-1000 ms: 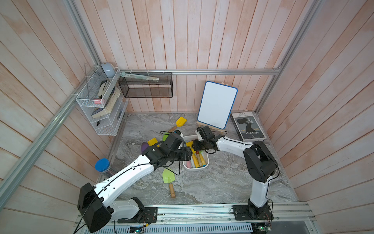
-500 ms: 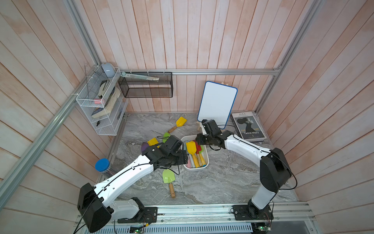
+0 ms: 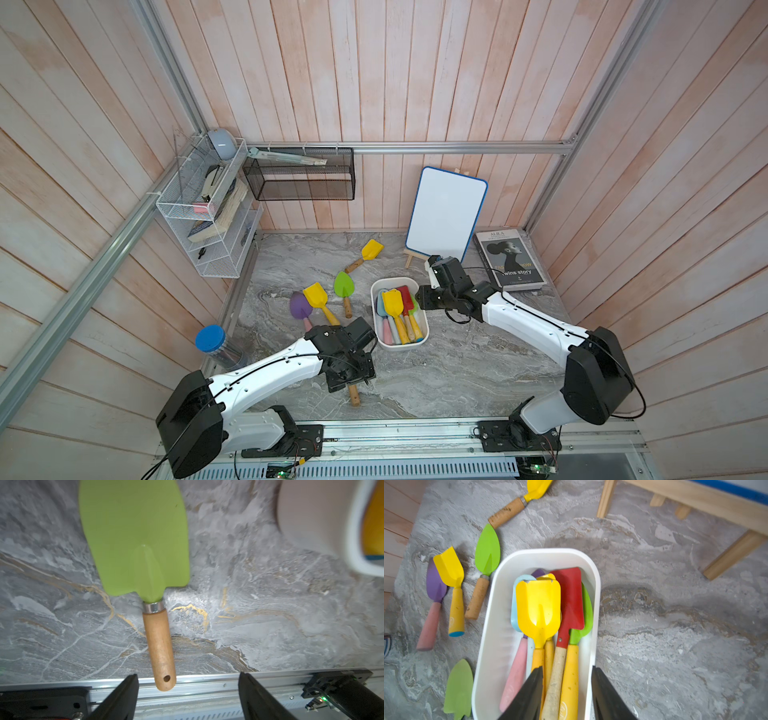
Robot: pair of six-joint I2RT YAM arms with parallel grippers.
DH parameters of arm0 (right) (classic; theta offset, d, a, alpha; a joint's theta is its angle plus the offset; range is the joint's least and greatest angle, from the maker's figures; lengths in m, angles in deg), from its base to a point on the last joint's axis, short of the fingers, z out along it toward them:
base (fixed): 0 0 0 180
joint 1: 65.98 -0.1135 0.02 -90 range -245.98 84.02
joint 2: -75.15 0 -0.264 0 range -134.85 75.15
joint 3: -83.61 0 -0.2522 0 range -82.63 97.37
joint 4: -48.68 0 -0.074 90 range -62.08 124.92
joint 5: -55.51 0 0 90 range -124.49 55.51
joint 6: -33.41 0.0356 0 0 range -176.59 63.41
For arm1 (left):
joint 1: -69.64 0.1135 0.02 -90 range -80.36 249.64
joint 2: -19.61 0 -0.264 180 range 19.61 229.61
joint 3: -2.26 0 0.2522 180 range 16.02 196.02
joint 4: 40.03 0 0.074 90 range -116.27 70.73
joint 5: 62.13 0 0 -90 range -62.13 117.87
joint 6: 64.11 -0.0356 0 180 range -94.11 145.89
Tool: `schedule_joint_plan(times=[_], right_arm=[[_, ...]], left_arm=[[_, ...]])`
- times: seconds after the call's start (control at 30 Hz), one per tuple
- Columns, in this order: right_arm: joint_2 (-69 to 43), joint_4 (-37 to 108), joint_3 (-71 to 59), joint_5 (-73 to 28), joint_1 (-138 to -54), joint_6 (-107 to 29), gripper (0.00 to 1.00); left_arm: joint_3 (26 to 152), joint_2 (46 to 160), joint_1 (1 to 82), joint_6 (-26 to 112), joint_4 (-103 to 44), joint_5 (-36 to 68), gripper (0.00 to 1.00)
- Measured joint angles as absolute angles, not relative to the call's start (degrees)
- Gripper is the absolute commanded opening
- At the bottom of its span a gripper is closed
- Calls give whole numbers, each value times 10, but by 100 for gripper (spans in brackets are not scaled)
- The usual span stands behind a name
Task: Put the shovel into the storage box
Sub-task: Place the shovel in the storage box, then pick up the shovel from the center of the board.
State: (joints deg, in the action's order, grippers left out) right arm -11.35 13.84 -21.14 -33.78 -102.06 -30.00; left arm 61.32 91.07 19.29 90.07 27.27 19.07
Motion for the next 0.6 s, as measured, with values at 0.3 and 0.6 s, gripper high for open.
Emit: schedule_joint_plan(times=[0.3,0.6], right_arm=[[-77,143,-257,-338,-1021,-290,33],[-58,156,-274,-338,-1021,-279,28]], left_arm=[[581,921,183,943,233,187,77],[570,968,174,960,209,190,68]])
